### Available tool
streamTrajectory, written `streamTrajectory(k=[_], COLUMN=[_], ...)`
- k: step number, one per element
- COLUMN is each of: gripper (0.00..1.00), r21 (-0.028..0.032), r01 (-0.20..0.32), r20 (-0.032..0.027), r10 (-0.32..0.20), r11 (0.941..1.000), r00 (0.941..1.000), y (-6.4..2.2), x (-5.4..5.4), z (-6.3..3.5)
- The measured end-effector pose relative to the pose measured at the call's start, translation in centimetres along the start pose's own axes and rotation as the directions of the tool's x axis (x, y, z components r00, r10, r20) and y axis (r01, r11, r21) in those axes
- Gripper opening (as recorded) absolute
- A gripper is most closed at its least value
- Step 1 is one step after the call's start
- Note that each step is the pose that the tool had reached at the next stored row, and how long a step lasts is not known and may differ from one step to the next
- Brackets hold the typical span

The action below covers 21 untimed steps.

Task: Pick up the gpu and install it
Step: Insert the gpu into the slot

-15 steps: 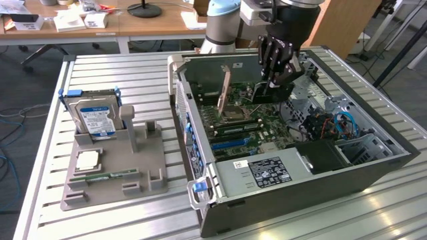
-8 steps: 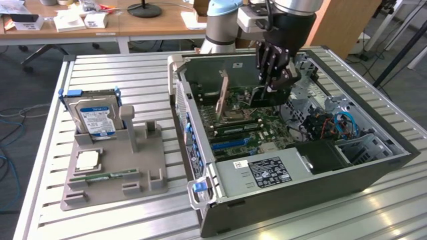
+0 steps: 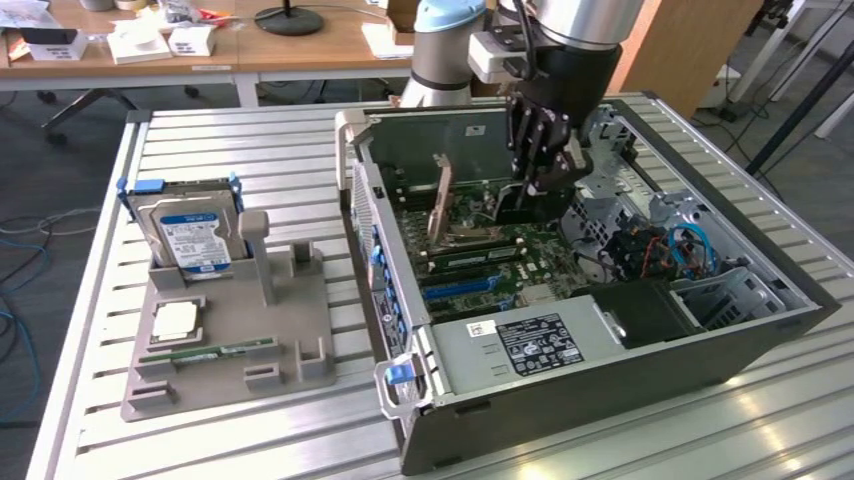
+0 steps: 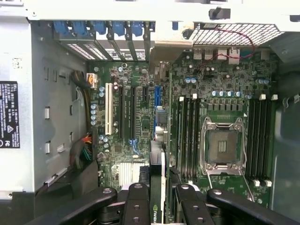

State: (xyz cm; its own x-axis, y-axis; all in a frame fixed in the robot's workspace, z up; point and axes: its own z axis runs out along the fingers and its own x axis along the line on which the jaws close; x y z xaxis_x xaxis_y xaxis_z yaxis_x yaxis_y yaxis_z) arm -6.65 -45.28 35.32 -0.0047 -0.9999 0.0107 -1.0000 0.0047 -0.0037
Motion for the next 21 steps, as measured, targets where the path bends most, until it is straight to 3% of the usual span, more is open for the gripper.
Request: streamTrajectory(k=[9, 21], gripper=[0.26, 0.26], r21=[0.0, 0.0001], r01=[0.0, 0.001], r20=[0.0001, 0.0], r10=[0.0, -0.001], r11=[1.0, 1.0], r00=[1.0, 1.0], y=[0.02, 0.16], x=[0.0, 0.0], z=[0.3, 2.42])
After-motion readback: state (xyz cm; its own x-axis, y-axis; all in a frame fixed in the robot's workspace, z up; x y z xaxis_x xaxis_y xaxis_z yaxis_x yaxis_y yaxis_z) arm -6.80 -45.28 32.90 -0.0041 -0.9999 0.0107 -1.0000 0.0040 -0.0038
